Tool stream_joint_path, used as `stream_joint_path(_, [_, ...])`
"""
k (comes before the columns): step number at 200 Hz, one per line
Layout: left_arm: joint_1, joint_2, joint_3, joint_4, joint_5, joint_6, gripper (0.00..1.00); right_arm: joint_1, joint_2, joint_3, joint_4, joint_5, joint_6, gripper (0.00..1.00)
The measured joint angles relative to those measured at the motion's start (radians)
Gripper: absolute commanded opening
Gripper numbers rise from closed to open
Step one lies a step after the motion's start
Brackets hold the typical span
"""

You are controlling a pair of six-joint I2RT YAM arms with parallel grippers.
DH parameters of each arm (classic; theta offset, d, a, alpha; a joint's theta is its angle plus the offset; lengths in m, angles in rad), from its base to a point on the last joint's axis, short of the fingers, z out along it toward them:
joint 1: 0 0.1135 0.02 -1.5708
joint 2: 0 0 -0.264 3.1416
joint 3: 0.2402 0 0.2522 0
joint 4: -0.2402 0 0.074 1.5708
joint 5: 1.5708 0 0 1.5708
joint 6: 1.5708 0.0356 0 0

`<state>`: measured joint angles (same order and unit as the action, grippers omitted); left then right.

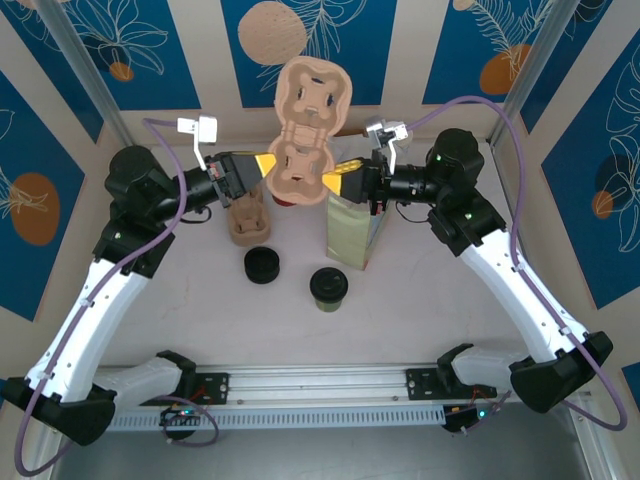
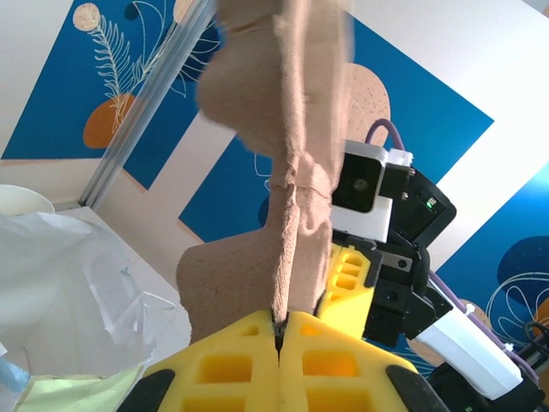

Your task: Pack the takeout coffee

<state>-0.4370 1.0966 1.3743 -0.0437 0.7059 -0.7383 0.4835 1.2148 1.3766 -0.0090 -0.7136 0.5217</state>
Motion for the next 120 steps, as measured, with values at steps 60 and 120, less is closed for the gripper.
stream_joint_path(60, [-0.019, 0.092, 0.174, -0.197, -0.029, 0.183, 0.69, -0.088, -0.040, 0.010, -0.166, 0.098, 0.007, 0.00])
stream_joint_path(120, [-0.068, 0.263, 0.502, -0.435, -0.055, 0.519, 0.68, -0.156, 0.034, 0.254, -0.631, 0.119, -0.011, 0.00])
